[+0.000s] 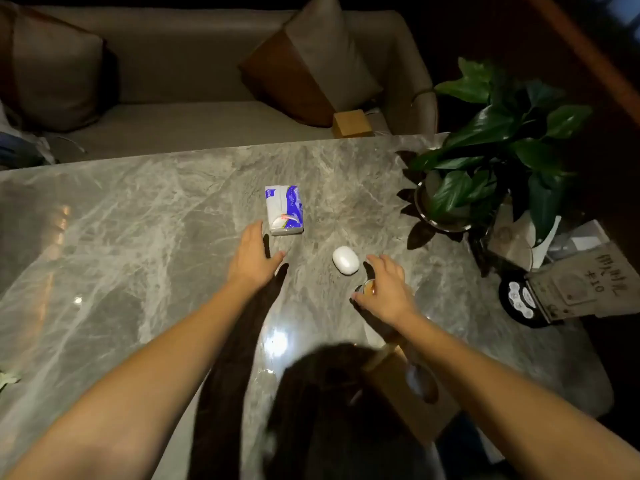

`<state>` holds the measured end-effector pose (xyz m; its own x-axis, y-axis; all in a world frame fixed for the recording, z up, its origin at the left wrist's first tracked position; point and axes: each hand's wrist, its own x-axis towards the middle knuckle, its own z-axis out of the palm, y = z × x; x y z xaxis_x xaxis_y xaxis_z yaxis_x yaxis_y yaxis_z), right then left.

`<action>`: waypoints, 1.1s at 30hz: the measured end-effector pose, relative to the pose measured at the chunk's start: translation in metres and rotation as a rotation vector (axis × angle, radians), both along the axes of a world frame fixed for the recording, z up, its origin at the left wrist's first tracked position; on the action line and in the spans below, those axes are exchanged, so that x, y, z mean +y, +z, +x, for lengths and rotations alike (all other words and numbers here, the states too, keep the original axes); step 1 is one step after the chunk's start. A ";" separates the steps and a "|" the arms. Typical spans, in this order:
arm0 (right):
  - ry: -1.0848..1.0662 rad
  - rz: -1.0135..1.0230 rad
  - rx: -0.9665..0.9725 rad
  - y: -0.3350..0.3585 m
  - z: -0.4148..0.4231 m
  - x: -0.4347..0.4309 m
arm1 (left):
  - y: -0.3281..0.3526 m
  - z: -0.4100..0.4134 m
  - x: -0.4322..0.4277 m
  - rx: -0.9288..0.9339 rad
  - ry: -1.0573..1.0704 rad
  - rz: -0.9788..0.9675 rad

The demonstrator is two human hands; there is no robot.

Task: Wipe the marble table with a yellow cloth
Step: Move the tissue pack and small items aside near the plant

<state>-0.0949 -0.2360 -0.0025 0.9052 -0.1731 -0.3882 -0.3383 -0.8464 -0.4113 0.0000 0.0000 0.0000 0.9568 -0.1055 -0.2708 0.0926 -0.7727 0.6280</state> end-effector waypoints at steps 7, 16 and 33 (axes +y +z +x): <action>0.036 0.052 -0.027 -0.011 0.007 -0.014 | -0.015 0.065 -0.034 -0.006 -0.088 0.147; -0.199 0.254 -0.269 -0.016 0.027 -0.028 | -0.034 0.091 -0.058 -0.080 -0.234 0.266; -0.665 0.565 -0.354 -0.050 0.087 -0.095 | -0.029 0.043 -0.201 0.056 -0.647 0.085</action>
